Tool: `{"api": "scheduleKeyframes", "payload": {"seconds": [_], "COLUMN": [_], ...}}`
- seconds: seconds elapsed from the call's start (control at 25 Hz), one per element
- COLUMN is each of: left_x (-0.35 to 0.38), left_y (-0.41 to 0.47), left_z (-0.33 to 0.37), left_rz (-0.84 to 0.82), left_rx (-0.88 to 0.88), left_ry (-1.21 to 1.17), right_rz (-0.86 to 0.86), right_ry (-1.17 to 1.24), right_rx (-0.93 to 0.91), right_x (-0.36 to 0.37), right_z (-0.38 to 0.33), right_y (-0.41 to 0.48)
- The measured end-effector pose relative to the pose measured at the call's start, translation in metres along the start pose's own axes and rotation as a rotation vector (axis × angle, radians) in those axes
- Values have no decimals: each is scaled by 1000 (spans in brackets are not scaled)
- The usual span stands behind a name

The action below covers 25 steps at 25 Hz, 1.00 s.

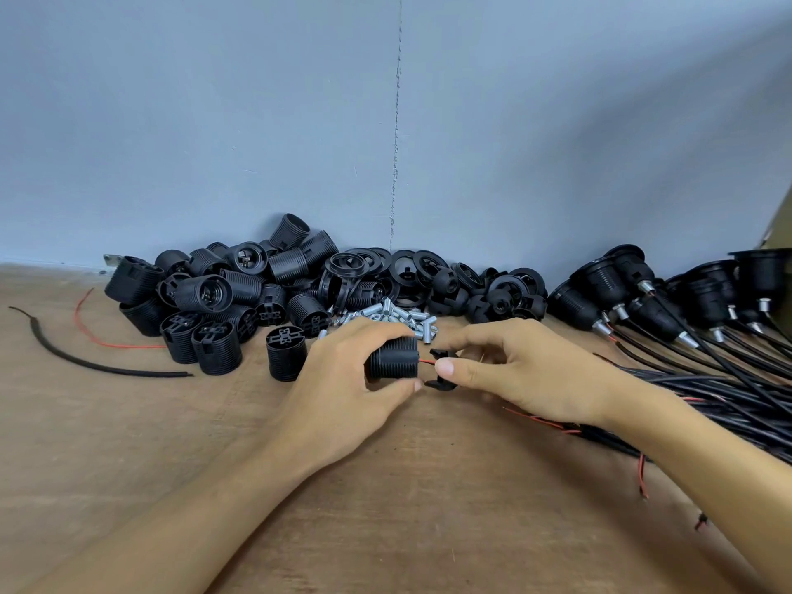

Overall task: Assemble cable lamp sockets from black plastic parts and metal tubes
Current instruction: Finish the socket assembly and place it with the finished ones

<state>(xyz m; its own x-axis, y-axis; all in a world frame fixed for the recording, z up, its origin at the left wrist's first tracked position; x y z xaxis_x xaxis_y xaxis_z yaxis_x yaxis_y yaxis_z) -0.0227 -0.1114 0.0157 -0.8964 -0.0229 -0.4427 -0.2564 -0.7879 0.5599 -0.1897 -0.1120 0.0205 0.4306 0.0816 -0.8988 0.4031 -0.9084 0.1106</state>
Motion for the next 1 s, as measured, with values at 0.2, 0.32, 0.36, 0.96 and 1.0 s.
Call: {"api": "scheduleKeyframes", "payload": {"seconds": [0.2,0.32,0.36,0.96,1.0], "left_x": [5,11,12,12,13], "left_y": [0,0,-1,-2,-2], "left_z": [0,-3,-4,3,3], "left_rz": [-47,-97,-109,-69,-72], "left_rx": [18,-2,-12,-31,-31], "left_ry": [12,5,-1,-83,-83], "right_rz": [99,172,196,326,329], "right_ry": [67,56,63,16,5], "right_rx": [13,18,21,-17,-23], "right_x": [3,0,-1,3,3], "right_z": [-4,-5,-5,-20,-21], "right_y": [0,-2,-3,-10,-11]}}
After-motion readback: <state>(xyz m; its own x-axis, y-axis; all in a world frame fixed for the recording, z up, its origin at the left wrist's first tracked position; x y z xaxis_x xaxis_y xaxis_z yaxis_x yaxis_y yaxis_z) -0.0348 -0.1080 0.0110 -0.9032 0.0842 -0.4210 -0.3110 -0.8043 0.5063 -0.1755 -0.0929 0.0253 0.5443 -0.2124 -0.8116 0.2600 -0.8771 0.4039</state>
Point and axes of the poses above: each hand's wrist, its own y-axis towards the middle knuckle, its own x-axis out of the palm, z = x × y, the point moved 9 cm from there along y, towards the middle knuckle, and after that the axes turned 15 degrees about -y, right-handed, at the moved point
